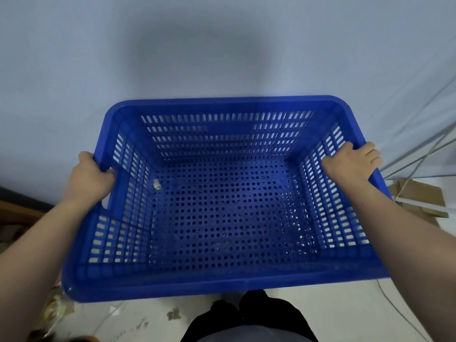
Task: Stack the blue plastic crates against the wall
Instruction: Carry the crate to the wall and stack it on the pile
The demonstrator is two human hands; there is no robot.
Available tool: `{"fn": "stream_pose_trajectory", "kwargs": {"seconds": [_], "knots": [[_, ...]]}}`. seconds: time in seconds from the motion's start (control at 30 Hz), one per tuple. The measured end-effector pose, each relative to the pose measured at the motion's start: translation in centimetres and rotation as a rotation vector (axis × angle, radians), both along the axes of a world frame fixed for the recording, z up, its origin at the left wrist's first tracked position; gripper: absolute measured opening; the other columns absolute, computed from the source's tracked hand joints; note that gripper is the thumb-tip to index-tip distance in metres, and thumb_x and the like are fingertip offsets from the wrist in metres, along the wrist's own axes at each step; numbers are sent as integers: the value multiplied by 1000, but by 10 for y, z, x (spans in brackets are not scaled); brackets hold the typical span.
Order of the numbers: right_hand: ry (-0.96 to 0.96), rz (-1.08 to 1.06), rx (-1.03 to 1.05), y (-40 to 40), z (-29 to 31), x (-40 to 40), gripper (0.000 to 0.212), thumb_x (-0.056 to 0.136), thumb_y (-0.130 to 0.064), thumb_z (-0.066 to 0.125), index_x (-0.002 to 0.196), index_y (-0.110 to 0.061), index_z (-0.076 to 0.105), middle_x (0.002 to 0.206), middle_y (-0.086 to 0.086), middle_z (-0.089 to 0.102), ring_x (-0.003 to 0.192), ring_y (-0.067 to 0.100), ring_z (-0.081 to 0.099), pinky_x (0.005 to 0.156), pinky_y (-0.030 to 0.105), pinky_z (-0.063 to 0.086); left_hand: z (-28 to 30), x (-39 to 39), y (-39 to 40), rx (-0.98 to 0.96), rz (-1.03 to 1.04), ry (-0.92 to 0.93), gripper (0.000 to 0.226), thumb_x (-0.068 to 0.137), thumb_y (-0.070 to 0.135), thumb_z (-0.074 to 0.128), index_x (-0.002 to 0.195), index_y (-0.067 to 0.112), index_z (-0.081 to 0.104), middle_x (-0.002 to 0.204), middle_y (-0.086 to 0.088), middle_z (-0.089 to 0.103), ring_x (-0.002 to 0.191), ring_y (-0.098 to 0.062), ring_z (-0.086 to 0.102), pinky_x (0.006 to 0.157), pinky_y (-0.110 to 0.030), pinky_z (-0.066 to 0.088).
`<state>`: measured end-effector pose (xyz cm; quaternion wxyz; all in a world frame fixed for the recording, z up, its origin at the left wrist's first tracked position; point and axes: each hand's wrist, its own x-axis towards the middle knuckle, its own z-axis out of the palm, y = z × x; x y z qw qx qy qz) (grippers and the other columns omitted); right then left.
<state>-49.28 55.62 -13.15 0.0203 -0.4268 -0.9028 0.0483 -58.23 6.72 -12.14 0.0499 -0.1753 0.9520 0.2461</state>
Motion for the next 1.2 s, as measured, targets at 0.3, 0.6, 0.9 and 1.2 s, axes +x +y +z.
{"fn": "stream_pose_trajectory", "kwargs": {"seconds": [0.3, 0.6, 0.9, 1.2], "knots": [[-52, 29, 53, -1, -9, -4, 33, 84, -25, 56, 105, 0, 54, 147, 29, 24, 131, 48, 28, 115, 54, 13, 5, -4, 10, -9, -6, 66, 38, 83, 21, 57, 113, 1, 45, 113, -25, 59, 96, -45, 58, 80, -48, 49], [60, 309, 61, 1, -11, 15, 52, 86, -23, 56, 133, -3, 45, 164, 20, -5, 152, 33, -9, 120, 48, -9, -10, -1, 18, -361, -568, 387, 59, 79, 6, 58, 134, -9, 47, 136, -31, 50, 124, -48, 49, 108, -52, 36], [100, 406, -241, -2, -22, 26, 43, 89, -11, 53, 132, -1, 55, 160, 13, 26, 142, 36, 34, 108, 42, 38, -8, 8, 31, -271, -631, -122, 50, 96, 30, 46, 144, 14, 45, 136, -15, 58, 116, -33, 59, 93, -40, 48], [129, 168, -309, -3, -26, 35, 43, 89, -14, 55, 129, 2, 56, 150, 17, 37, 125, 39, 50, 100, 43, 44, -10, 4, 34, 10, -432, -5, 46, 95, 20, 52, 137, 1, 49, 125, -22, 60, 91, -30, 60, 79, -35, 46]]}}
